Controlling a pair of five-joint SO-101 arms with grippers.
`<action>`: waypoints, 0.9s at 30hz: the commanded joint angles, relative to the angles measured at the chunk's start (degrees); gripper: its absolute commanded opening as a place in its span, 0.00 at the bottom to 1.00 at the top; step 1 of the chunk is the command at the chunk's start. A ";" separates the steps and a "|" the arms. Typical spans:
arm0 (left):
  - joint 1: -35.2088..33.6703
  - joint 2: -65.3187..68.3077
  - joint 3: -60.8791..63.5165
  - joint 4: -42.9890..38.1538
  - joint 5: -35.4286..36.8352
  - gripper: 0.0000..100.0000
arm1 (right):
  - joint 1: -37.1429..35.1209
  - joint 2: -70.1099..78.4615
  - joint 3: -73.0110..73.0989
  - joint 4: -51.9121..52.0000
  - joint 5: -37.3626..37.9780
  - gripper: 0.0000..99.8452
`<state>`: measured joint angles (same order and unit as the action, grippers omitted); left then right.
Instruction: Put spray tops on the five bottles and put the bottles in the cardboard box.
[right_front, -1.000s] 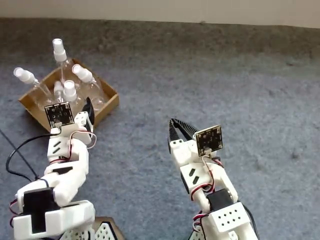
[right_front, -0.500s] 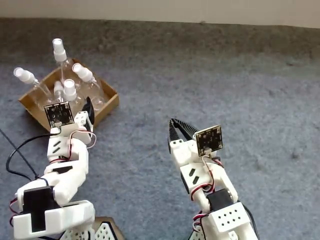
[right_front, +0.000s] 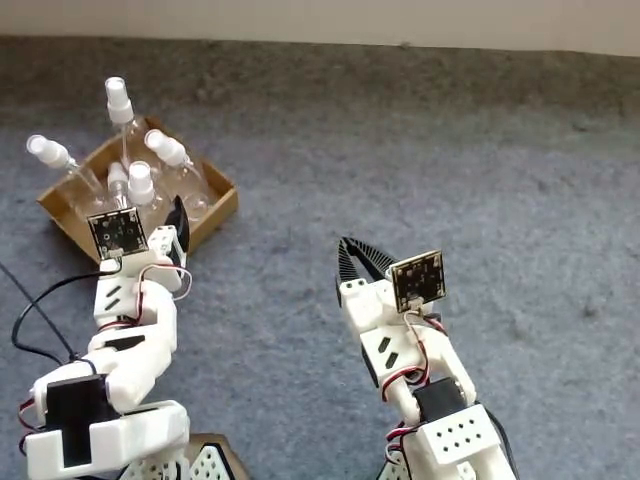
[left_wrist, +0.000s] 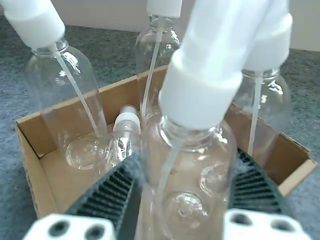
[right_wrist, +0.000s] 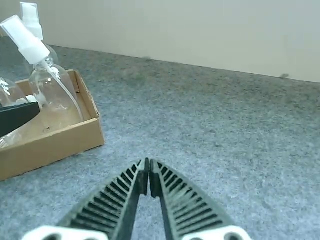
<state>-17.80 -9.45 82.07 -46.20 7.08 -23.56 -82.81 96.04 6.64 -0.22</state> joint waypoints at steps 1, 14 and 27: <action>-0.57 0.22 0.92 -0.26 -2.90 0.13 | -0.40 -0.31 6.81 0.13 0.62 0.00; -1.01 0.31 1.19 -0.26 -3.08 0.13 | -0.40 -0.31 6.81 0.13 0.70 0.00; -1.01 0.31 2.95 -0.26 -3.34 0.20 | -0.40 -0.22 6.81 0.13 0.70 0.00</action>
<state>-17.80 -9.98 83.12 -46.20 4.62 -23.56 -82.81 96.04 6.64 -0.22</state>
